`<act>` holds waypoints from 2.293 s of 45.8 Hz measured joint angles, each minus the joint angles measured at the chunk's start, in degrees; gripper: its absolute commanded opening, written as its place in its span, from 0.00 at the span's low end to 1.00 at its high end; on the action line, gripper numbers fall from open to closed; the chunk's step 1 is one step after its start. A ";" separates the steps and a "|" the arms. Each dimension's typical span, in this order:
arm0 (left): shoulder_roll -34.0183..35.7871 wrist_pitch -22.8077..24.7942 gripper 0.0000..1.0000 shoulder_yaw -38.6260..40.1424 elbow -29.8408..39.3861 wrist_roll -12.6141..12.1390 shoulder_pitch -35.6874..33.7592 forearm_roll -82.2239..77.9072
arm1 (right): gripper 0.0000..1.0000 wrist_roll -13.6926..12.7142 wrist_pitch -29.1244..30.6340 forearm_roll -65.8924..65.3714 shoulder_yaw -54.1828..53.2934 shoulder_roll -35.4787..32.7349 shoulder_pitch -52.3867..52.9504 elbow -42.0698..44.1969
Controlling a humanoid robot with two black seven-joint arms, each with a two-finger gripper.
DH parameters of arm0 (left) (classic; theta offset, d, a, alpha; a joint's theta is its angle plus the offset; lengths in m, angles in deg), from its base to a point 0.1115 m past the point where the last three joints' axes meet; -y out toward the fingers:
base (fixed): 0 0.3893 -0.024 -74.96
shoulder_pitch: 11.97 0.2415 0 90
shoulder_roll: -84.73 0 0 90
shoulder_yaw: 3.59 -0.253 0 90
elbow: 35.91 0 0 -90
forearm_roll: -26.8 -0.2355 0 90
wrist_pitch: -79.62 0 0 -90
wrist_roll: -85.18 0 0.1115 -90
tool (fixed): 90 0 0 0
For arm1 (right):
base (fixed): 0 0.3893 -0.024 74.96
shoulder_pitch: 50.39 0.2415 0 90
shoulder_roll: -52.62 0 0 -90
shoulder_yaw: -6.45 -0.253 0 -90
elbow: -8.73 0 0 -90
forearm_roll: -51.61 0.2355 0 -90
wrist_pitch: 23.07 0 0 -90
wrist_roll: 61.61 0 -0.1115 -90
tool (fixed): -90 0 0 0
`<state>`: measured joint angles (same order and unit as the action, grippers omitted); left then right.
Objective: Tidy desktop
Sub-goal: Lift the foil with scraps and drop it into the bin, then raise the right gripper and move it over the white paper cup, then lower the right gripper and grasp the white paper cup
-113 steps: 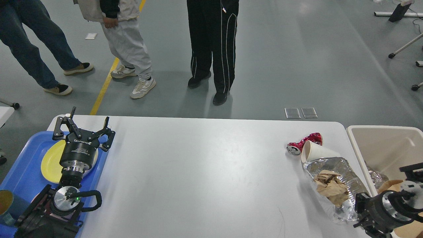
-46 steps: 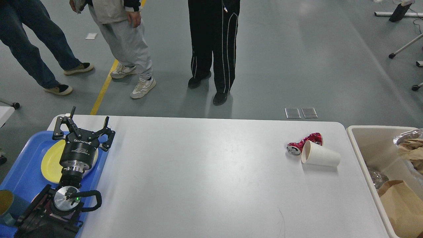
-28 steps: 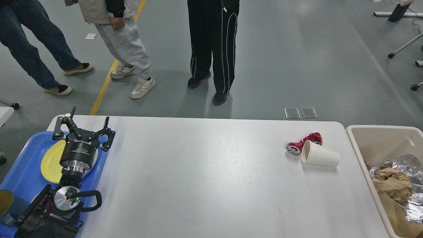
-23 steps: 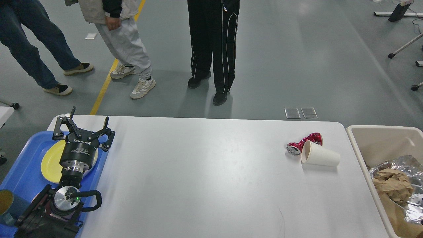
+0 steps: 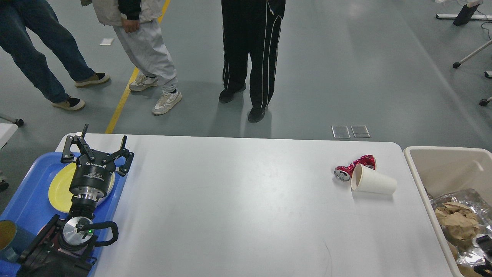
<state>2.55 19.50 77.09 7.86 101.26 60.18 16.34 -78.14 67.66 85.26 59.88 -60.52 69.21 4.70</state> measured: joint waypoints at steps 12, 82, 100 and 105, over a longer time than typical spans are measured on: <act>0.00 0.00 0.97 0.00 0.00 0.00 0.00 0.00 | 1.00 0.01 -2.85 -1.82 -0.23 0.02 0.02 -0.73; 0.08 0.00 0.97 0.00 0.00 0.06 0.00 0.01 | 1.00 -4.14 43.48 -27.46 10.56 5.40 112.07 -90.86; -0.01 0.00 0.97 0.00 0.00 0.00 0.00 0.00 | 0.99 -4.20 40.68 -25.25 13.72 4.12 103.66 -85.82; -0.01 0.00 0.97 0.00 0.00 0.00 0.00 0.00 | 0.98 -4.23 38.78 -18.28 13.95 3.54 97.39 -80.22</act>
<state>2.55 19.50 77.09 7.86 101.26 60.18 16.34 -82.37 106.44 66.99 73.82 -56.98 166.60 -75.52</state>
